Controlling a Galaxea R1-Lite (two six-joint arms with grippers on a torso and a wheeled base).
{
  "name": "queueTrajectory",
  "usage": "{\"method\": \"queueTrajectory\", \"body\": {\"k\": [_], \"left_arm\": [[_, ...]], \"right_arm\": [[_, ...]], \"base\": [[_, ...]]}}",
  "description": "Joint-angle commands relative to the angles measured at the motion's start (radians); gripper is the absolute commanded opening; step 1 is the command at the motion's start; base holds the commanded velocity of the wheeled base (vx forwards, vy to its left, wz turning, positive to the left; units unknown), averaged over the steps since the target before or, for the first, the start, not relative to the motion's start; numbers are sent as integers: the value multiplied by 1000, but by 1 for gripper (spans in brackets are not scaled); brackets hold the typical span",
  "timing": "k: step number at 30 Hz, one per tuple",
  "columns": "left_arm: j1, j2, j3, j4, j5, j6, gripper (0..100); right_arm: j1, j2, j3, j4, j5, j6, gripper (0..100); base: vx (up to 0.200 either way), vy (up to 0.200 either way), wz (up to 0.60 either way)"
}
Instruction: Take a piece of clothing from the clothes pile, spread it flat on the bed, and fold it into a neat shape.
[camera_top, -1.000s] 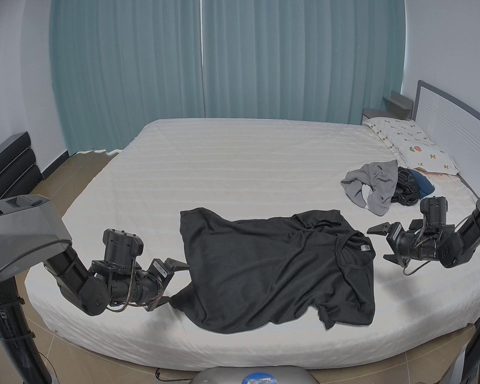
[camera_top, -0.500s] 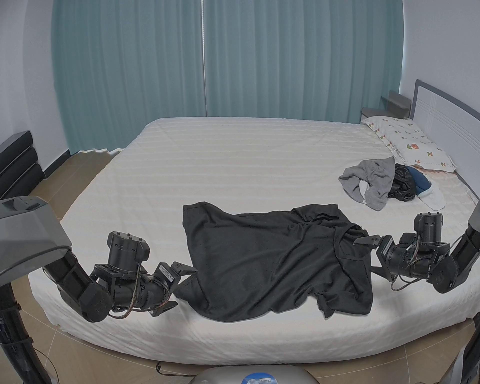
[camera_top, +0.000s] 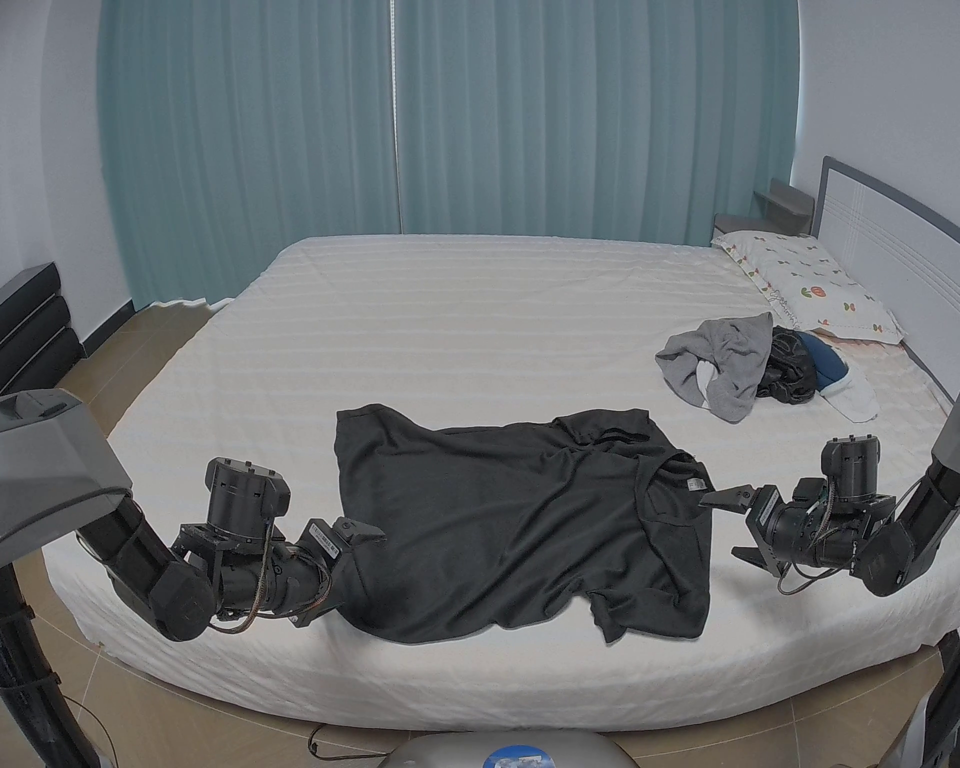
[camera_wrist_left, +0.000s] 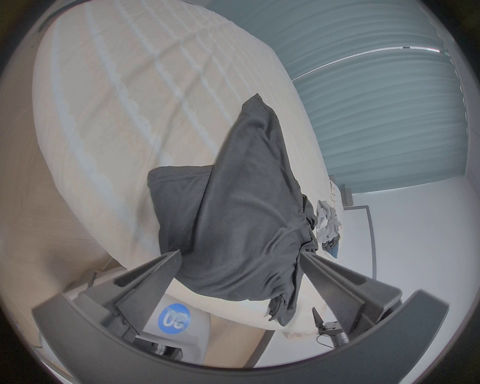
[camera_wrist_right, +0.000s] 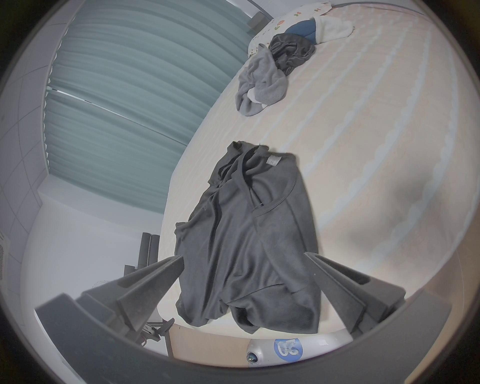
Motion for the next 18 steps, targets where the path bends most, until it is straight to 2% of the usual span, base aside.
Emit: {"method": "queueTrajectory", "body": {"k": [1,5,13,18], "left_arm": [[17,-3,12,23,57,48,100],[42,9,40,66,98,112,100],[88,27,69,61,101,132,100],[109,124,17,44,111,139,100]], "right_arm": [[19,-3,11,-2,-11,0,100],[37,-6,13,-2,-19,0,100],[51,-6,24,-2,-23,0,100],[52,0,24,0,-25,-1,100]], "base": [[0,0,0],[0,0,0],[0,0,0],[0,0,0]]}}
